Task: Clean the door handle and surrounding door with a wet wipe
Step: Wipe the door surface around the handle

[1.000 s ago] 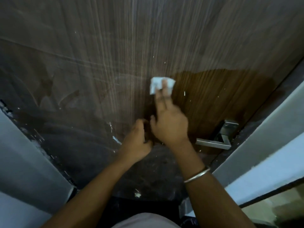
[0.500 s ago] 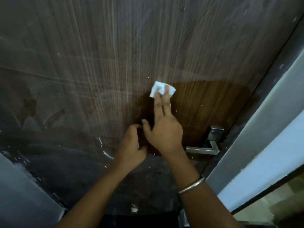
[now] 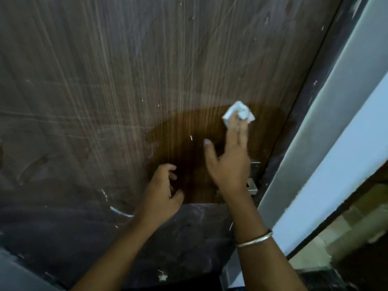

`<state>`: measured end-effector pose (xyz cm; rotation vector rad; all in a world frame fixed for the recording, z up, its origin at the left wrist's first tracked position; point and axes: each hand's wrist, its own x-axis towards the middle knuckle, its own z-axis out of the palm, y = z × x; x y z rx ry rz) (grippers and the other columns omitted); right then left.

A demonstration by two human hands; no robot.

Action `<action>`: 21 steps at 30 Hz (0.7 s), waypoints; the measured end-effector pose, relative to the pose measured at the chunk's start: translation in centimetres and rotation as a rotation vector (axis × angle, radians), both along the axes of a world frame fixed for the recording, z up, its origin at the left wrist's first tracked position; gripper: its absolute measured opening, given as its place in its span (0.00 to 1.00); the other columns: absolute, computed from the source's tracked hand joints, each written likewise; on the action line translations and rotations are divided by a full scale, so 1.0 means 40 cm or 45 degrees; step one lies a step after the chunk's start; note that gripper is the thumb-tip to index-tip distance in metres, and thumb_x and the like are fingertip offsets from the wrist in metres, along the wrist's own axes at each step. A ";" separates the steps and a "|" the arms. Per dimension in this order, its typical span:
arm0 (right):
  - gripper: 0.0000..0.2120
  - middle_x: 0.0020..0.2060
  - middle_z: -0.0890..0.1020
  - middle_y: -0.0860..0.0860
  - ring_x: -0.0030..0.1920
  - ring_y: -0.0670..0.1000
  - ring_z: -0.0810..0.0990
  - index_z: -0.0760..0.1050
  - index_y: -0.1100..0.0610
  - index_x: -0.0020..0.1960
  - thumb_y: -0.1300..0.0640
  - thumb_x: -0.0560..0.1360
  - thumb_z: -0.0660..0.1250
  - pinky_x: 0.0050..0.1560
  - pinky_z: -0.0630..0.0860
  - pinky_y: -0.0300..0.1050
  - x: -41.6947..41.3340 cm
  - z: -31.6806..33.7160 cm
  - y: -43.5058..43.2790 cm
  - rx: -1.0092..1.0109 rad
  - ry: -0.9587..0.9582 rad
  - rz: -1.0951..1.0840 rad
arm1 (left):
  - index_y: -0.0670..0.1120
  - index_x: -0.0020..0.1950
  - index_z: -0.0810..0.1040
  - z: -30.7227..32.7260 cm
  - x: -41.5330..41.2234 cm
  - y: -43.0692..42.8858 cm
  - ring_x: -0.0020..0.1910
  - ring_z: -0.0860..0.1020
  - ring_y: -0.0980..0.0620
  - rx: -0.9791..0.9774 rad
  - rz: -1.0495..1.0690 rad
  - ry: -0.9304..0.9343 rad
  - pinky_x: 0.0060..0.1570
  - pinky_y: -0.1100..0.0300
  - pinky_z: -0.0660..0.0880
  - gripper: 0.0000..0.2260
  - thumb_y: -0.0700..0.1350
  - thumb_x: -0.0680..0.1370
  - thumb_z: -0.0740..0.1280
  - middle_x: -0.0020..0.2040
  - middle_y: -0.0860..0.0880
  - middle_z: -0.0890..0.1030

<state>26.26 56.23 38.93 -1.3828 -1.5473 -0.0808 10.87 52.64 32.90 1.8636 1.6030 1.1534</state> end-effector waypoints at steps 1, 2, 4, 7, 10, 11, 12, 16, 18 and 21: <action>0.37 0.76 0.50 0.54 0.65 0.50 0.68 0.48 0.52 0.76 0.46 0.75 0.64 0.48 0.66 0.37 -0.005 -0.005 -0.003 -0.005 -0.091 0.013 | 0.50 0.65 0.64 0.004 0.005 0.002 0.39 0.75 0.56 0.002 -0.009 0.019 0.35 0.66 0.70 0.26 0.40 0.71 0.70 0.52 0.56 0.71; 0.37 0.76 0.50 0.53 0.63 0.52 0.70 0.48 0.52 0.76 0.45 0.75 0.64 0.46 0.67 0.39 0.003 -0.005 -0.002 0.002 -0.145 -0.006 | 0.51 0.65 0.64 0.006 0.009 0.004 0.39 0.75 0.56 0.005 -0.016 0.023 0.35 0.66 0.70 0.26 0.40 0.71 0.70 0.52 0.56 0.70; 0.36 0.76 0.52 0.53 0.66 0.54 0.69 0.49 0.51 0.76 0.45 0.75 0.64 0.49 0.69 0.43 0.046 0.002 0.007 -0.013 -0.092 -0.095 | 0.50 0.65 0.64 0.009 0.010 0.007 0.41 0.75 0.56 0.002 -0.027 0.005 0.36 0.66 0.71 0.25 0.40 0.71 0.70 0.51 0.56 0.71; 0.36 0.76 0.54 0.52 0.72 0.54 0.59 0.49 0.51 0.76 0.47 0.76 0.64 0.63 0.66 0.50 0.138 0.016 0.023 -0.044 0.217 -0.235 | 0.48 0.65 0.65 0.003 0.009 0.010 0.41 0.75 0.56 -0.008 -0.022 -0.022 0.36 0.65 0.72 0.25 0.39 0.71 0.70 0.50 0.57 0.70; 0.34 0.76 0.55 0.51 0.74 0.51 0.56 0.50 0.52 0.76 0.49 0.77 0.64 0.65 0.57 0.41 0.160 0.018 0.024 -0.028 0.271 -0.253 | 0.48 0.65 0.65 0.001 0.020 0.007 0.40 0.75 0.55 -0.035 -0.027 -0.021 0.36 0.65 0.71 0.25 0.39 0.71 0.70 0.51 0.54 0.72; 0.34 0.76 0.54 0.51 0.73 0.50 0.56 0.50 0.52 0.76 0.49 0.76 0.64 0.63 0.56 0.38 0.147 0.014 0.019 -0.041 0.262 -0.219 | 0.48 0.65 0.65 0.002 0.027 0.007 0.40 0.75 0.55 -0.038 -0.038 -0.021 0.36 0.65 0.71 0.25 0.38 0.71 0.70 0.52 0.53 0.72; 0.34 0.76 0.54 0.51 0.73 0.50 0.58 0.51 0.53 0.76 0.49 0.76 0.65 0.61 0.57 0.37 0.130 0.005 0.013 -0.054 0.233 -0.182 | 0.47 0.65 0.65 0.004 0.034 0.008 0.40 0.75 0.55 -0.037 -0.050 -0.022 0.37 0.65 0.71 0.25 0.38 0.71 0.70 0.52 0.53 0.72; 0.35 0.76 0.54 0.50 0.69 0.51 0.66 0.50 0.50 0.76 0.48 0.75 0.65 0.56 0.68 0.43 0.114 -0.041 -0.003 -0.085 0.023 -0.148 | 0.48 0.65 0.65 0.011 0.056 0.015 0.40 0.75 0.54 -0.002 -0.101 -0.014 0.38 0.61 0.74 0.25 0.39 0.71 0.70 0.52 0.53 0.72; 0.34 0.75 0.57 0.50 0.67 0.48 0.66 0.52 0.50 0.76 0.49 0.76 0.65 0.55 0.68 0.40 0.137 -0.042 0.000 -0.093 0.082 -0.200 | 0.48 0.65 0.65 0.014 0.058 0.018 0.40 0.75 0.55 -0.002 -0.104 -0.013 0.38 0.61 0.74 0.24 0.39 0.71 0.70 0.52 0.54 0.71; 0.32 0.74 0.61 0.52 0.69 0.53 0.67 0.55 0.52 0.75 0.51 0.76 0.65 0.61 0.71 0.44 0.144 -0.042 0.007 -0.075 0.228 -0.265 | 0.48 0.65 0.65 0.016 0.067 0.020 0.40 0.75 0.55 -0.013 -0.093 -0.013 0.37 0.62 0.74 0.25 0.39 0.72 0.70 0.51 0.55 0.71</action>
